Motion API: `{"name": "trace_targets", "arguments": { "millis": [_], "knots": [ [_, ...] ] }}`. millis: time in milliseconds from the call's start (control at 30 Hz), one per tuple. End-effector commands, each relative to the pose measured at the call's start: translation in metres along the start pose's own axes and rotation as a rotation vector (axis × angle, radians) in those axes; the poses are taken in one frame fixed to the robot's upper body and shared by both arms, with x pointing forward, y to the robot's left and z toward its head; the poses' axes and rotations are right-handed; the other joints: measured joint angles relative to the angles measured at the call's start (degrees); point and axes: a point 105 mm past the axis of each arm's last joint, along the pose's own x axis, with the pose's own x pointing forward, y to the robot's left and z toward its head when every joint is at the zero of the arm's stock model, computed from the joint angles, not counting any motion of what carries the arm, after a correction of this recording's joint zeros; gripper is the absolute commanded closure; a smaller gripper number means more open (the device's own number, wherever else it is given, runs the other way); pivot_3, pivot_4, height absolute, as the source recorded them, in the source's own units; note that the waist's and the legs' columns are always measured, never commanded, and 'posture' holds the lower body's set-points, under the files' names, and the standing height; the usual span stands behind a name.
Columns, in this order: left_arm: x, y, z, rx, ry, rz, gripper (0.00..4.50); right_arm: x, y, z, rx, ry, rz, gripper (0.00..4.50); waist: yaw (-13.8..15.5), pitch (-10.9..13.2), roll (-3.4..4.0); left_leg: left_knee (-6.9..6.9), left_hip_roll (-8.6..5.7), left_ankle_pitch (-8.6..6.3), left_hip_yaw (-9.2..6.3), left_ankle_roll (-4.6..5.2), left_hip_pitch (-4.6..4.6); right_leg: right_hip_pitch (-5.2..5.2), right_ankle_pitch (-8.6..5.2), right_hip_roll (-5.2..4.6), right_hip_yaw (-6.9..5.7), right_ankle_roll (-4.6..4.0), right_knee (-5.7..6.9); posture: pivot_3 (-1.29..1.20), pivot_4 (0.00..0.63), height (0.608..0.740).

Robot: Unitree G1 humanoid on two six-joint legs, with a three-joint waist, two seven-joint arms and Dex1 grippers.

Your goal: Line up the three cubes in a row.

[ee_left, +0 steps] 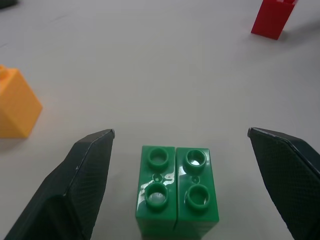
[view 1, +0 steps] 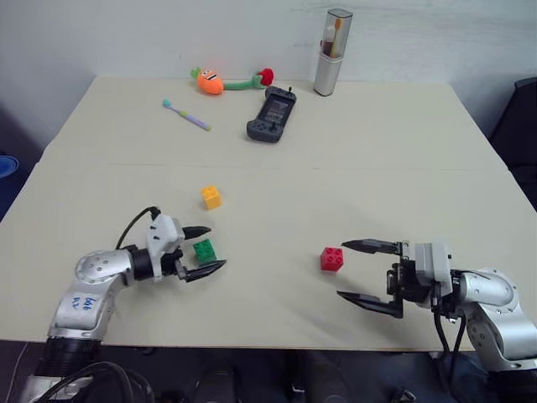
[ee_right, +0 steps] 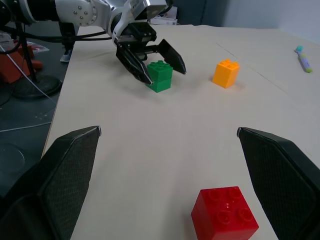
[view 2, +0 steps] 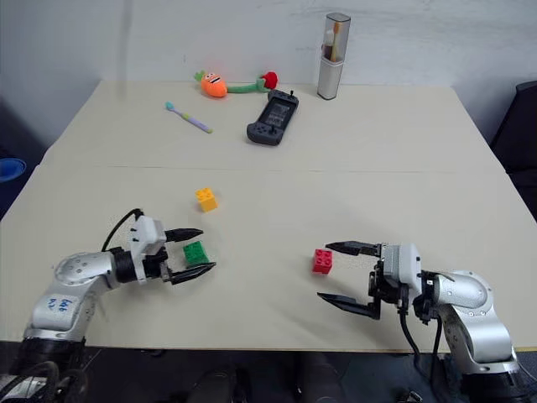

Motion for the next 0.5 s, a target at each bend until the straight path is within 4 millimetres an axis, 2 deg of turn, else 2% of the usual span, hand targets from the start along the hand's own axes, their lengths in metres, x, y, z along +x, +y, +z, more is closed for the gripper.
{"name": "trace_targets", "arguments": {
  "millis": [33, 267, 300, 400, 433, 500],
  "knots": [
    [0.003, 0.0, -0.002, 0.017, 0.002, 0.002, 0.57, 0.001, 0.004, 0.01, -0.029, -0.015, -0.018, 0.0, 0.2, 0.0, 0.0, 0.0, 0.0, 0.0, -0.01, 0.0, 0.0, 0.0, 0.0, -0.01, -0.01, 0.0, 0.0, 0.0, 0.15, 0.74],
    [-0.006, 0.015, 0.005, 0.073, 0.005, 0.008, 2.59, -0.011, 0.006, 0.012, -0.028, 0.019, -0.067, 0.0, 0.26, 0.0, 0.0, 0.02, -0.01, 0.01, -0.03, 0.02, -0.02, 0.01, 0.0, -0.04, -0.02, 0.0, 0.0, 0.0, 0.15, 0.74],
    [-0.004, 0.015, 0.011, 0.078, -0.014, -0.018, 2.89, -0.013, 0.007, 0.013, -0.027, 0.024, -0.077, 0.0, 0.27, 0.0, 0.0, 0.03, -0.01, 0.01, -0.04, 0.02, -0.03, 0.01, 0.0, -0.04, -0.03, 0.0, 0.0, 0.0, 0.15, 0.74],
    [0.008, 0.007, 0.035, 0.09, -0.077, -0.146, 2.98, -0.021, 0.009, 0.014, -0.028, 0.047, -0.091, 0.0, 0.49, 0.0, -0.01, 0.03, -0.02, 0.01, -0.05, 0.02, -0.05, 0.01, 0.0, -0.02, -0.06, 0.0, -0.01, 0.0, 0.15, 0.74],
    [0.017, -0.006, 0.047, 0.112, -0.089, -0.268, 2.98, -0.024, 0.01, 0.015, -0.028, 0.057, -0.096, 0.0, 0.63, 0.0, -0.01, 0.04, -0.02, 0.01, -0.07, 0.02, -0.07, 0.02, 0.0, -0.02, -0.09, 0.0, -0.02, 0.0, 0.15, 0.74],
    [0.027, -0.023, 0.057, 0.161, -0.073, -0.427, 2.98, -0.028, 0.012, 0.017, -0.026, 0.066, -0.101, 0.0, 1.22, 0.0, 0.0, 0.1, -0.06, 0.01, -0.07, 0.01, -0.12, 0.02, 0.0, -0.02, -0.1, 0.0, -0.03, 0.0, 0.15, 0.74]
  ]
}}
